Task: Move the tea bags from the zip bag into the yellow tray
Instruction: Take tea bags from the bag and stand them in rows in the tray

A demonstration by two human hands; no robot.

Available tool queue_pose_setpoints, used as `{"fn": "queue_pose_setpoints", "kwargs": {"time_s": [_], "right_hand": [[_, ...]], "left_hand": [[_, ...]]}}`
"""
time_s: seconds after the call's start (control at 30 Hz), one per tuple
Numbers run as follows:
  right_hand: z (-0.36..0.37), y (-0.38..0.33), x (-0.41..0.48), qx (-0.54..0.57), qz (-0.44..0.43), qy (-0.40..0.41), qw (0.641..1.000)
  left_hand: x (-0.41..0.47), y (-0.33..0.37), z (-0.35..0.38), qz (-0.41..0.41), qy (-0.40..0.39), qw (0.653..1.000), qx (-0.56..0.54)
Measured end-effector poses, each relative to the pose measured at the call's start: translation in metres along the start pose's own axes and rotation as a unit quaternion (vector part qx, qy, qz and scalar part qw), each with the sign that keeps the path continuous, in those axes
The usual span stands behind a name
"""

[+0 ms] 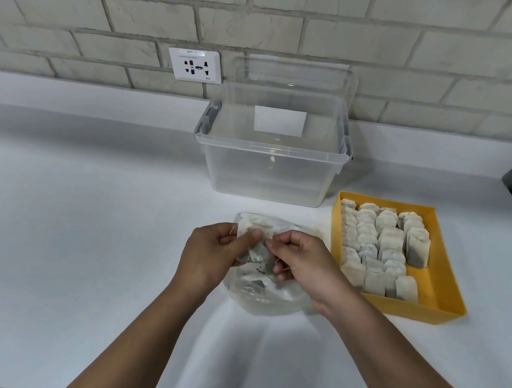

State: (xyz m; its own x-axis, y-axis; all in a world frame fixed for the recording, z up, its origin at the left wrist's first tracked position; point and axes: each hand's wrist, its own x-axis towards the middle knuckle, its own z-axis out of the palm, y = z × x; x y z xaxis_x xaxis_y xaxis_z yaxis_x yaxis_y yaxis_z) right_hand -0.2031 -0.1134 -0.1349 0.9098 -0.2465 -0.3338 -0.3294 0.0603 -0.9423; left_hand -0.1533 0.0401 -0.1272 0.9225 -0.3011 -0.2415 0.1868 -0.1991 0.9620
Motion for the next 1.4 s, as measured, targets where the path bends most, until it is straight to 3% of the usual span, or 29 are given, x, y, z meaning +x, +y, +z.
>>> {"fn": "queue_pose_setpoints", "kwargs": {"time_s": [0.1, 0.17, 0.27, 0.33, 0.47, 0.57, 0.67, 0.87, 1.0, 1.13, 1.27, 1.4], "right_hand": [[0.002, 0.007, 0.004, -0.010, 0.000, -0.005, 1.000], [0.000, 0.017, 0.009, -0.080, -0.007, -0.005, 0.997], [-0.005, 0.034, 0.015, -0.310, -0.037, -0.039, 0.949], [-0.005, 0.041, 0.016, -0.404, -0.056, -0.067, 0.910], [0.001, 0.048, 0.015, -0.481, -0.096, -0.074, 0.868], [0.004, 0.051, 0.014, -0.496, -0.107, -0.067, 0.859], [0.003, 0.047, 0.009, -0.484, -0.112, -0.051, 0.866], [-0.018, 0.024, -0.006, -0.310, -0.091, 0.027, 0.946], [-0.027, 0.006, -0.022, -0.094, -0.030, -0.017, 0.995], [-0.035, 0.000, -0.031, 0.008, -0.012, -0.021, 1.000], [-0.048, -0.001, -0.040, 0.010, -0.061, 0.026, 0.998], [-0.070, 0.001, -0.048, -0.183, -0.124, 0.094, 0.971]], "left_hand": [[0.004, -0.006, -0.003, 0.019, 0.036, 0.998, 0.042], [0.006, -0.009, -0.005, 0.028, 0.054, 0.996, 0.070], [0.007, -0.013, -0.007, 0.033, 0.060, 0.992, 0.109], [0.009, -0.016, -0.007, 0.028, 0.057, 0.991, 0.121], [0.009, -0.019, -0.007, 0.020, 0.040, 0.991, 0.124], [0.009, -0.020, -0.008, 0.015, 0.042, 0.992, 0.119], [0.010, -0.021, -0.011, 0.010, 0.041, 0.993, 0.110], [0.015, -0.017, -0.019, 0.017, 0.062, 0.995, 0.078], [0.013, -0.012, -0.016, 0.024, 0.056, 0.996, 0.067], [0.007, -0.003, -0.002, 0.035, 0.024, 0.998, 0.056], [0.003, 0.004, 0.014, 0.066, -0.010, 0.995, 0.072], [0.004, 0.004, 0.030, 0.109, -0.035, 0.984, 0.136]]}}
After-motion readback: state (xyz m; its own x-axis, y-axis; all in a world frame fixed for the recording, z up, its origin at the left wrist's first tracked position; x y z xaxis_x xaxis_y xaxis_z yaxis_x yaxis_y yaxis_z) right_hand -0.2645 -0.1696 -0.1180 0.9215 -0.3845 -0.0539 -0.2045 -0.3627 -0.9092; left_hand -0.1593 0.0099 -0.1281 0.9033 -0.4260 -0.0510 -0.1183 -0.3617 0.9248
